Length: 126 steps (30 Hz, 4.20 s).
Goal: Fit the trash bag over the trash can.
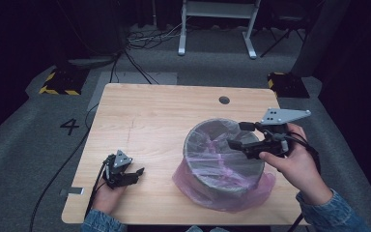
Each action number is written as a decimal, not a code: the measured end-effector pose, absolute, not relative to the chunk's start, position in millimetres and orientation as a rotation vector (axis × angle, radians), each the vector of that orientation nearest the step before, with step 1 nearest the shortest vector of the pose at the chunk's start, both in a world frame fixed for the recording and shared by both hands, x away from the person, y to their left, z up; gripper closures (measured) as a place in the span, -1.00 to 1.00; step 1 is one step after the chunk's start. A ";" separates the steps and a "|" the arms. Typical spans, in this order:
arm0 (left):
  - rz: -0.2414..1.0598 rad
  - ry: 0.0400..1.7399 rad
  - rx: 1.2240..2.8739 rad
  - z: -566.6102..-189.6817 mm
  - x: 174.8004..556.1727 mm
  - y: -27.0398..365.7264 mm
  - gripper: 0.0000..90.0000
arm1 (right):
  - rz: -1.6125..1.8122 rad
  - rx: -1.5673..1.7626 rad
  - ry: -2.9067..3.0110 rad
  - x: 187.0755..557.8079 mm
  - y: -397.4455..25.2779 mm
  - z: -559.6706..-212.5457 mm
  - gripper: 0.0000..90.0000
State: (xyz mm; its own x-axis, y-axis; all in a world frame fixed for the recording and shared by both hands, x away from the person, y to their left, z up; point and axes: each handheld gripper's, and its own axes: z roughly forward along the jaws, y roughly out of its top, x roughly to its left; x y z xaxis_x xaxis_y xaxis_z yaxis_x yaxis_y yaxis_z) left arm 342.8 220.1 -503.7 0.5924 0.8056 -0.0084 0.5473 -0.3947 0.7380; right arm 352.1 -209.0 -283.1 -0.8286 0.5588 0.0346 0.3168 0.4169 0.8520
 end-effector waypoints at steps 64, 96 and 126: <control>0.457 1.071 2.099 -503.9 342.5 219.9 -0.18 | 1.058 0.881 2.678 399.5 -130.7 -368.3 -0.54; 0.460 1.068 2.101 -503.8 342.6 220.0 -0.18 | 1.187 0.363 2.823 356.5 -129.2 -331.6 -0.46; 0.456 1.071 2.098 -503.9 342.4 219.8 -0.18 | 0.775 0.445 2.954 373.9 -115.6 -397.0 -0.54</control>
